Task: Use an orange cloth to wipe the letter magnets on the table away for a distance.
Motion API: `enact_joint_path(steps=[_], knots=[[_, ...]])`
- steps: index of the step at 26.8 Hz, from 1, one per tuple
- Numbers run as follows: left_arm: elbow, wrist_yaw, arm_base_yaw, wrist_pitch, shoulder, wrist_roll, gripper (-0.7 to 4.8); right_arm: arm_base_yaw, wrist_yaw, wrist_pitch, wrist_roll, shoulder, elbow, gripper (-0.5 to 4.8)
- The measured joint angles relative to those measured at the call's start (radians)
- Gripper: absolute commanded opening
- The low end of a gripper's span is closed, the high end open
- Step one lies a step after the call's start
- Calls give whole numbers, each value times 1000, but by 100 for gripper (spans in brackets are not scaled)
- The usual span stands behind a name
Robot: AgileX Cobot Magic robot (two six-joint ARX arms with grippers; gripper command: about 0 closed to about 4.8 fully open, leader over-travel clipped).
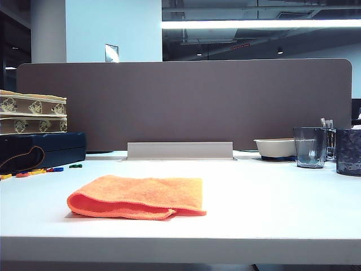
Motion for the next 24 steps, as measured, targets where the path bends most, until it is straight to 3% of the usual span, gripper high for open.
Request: enact_joint_path(steps=[6,12,24], knots=[[-116,-21,0,-13,-211,-4,183,0,0,-24,2,-70,0,243],[-247,-86,0,216,-338,-8,183,0,0,-27,2,-85,0,243],[-471,-122,0,402,-335,-8,183,0,0,-3,2,-84,-91,243]])
